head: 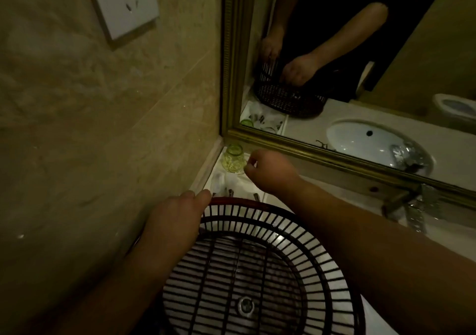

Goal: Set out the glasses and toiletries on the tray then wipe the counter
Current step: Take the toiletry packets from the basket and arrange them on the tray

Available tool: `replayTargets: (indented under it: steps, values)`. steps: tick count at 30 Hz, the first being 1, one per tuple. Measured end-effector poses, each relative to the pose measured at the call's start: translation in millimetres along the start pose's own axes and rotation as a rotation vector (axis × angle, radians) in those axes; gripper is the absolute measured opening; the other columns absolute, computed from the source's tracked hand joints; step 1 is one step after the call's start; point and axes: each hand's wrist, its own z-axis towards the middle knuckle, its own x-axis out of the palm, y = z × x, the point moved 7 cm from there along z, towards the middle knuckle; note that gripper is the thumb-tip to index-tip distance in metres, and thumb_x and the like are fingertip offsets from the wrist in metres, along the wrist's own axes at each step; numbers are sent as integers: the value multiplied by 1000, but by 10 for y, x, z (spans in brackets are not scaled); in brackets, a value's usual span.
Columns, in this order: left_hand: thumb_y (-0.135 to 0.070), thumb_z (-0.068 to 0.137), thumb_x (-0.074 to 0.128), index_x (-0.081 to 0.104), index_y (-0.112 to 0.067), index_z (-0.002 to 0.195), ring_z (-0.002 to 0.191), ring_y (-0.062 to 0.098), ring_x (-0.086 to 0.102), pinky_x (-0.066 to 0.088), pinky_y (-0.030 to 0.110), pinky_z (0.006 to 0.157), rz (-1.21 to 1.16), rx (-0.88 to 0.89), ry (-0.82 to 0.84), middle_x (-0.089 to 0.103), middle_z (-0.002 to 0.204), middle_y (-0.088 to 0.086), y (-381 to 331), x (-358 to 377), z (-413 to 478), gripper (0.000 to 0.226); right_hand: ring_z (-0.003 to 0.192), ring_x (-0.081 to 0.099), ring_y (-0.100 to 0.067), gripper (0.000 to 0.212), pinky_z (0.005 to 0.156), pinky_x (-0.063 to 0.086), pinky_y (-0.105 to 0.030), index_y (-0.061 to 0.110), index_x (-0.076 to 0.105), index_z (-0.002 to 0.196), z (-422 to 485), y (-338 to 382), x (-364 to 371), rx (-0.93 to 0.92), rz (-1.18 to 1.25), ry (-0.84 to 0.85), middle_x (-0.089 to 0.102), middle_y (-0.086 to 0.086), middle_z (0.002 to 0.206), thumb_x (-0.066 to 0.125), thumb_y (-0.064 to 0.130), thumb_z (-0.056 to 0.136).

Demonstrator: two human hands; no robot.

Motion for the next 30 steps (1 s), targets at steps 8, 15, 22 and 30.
replayTargets:
  steps: [8, 15, 22, 30]
  values:
    - [-20, 71, 76, 39, -26, 100, 60, 26, 59, 27, 30, 45, 43, 53, -26, 51, 77, 1, -13, -11, -1, 47, 51, 49, -12, 34, 47, 42, -30, 24, 55, 67, -1348, 588, 84, -347, -35, 16, 52, 4, 59, 45, 48, 88]
    - [-17, 71, 78, 44, -21, 105, 60, 28, 59, 32, 31, 47, 73, 83, -67, 52, 76, 4, -13, 20, -16, 49, 110, 64, -31, 36, 79, 41, -32, 17, 66, 121, -1950, 15, 1635, -116, -253, 774, 68, -12, 120, 70, 34, 90]
    - [-17, 78, 73, 40, -23, 104, 65, 30, 60, 37, 33, 50, 51, 72, -74, 54, 80, 5, 16, 55, -1, 43, 127, 54, -33, 45, 106, 45, -44, 15, 59, 136, -1857, -266, 2098, 52, -239, 825, 59, -13, 139, 63, 32, 95]
    - [-15, 82, 67, 39, -24, 104, 64, 29, 59, 37, 33, 49, 63, 63, -99, 56, 81, 5, 15, 32, -8, 37, 124, 57, -32, 41, 101, 46, -43, 16, 60, 136, -1872, -174, 2281, -5, -179, 922, 60, -14, 136, 60, 32, 98]
